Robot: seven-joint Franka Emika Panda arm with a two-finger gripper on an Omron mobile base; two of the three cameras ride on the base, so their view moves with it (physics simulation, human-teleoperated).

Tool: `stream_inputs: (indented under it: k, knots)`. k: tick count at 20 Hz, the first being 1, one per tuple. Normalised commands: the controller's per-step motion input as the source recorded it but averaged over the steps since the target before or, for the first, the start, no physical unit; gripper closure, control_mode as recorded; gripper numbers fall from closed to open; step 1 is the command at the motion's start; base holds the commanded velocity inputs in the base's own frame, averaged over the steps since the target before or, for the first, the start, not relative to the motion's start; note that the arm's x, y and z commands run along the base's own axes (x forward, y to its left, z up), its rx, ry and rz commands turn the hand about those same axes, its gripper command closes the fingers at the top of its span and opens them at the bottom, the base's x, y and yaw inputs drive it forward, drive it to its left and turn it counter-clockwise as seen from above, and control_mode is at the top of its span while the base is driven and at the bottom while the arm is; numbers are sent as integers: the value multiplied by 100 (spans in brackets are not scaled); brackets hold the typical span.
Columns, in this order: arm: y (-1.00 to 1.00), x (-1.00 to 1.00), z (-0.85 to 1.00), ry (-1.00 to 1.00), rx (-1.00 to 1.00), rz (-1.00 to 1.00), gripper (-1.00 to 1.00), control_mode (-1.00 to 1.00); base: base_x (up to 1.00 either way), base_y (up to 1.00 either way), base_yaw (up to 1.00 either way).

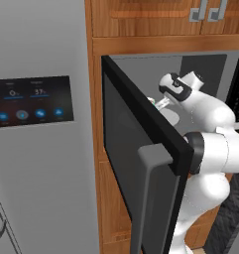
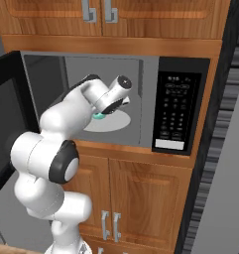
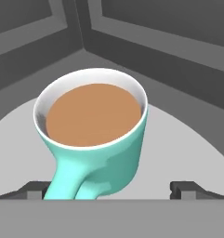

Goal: Pick the cup of tea, navigate to the dining table, and place it on the saucer.

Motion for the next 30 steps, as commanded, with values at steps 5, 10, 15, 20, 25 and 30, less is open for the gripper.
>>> stream_inputs:
  k: [5, 10, 15, 20, 25, 30]
  knots:
    - [15, 10, -5, 0, 0, -6, -100, -100, 0, 0, 0]
    - [9, 18, -14, 0, 0, -5, -100, -100, 0, 0, 0]
    - [-1, 12, -20, 0, 0, -2, 100, -100, 0, 0, 0]
    - [-13, -20, -1, 0, 0, 0, 100, -100, 0, 0, 0]
    - [0, -48, -11, 0, 0, 0, 100, -100, 0, 0, 0]
    - [0, -94, 19, 0, 0, 0, 100, -100, 0, 0, 0]
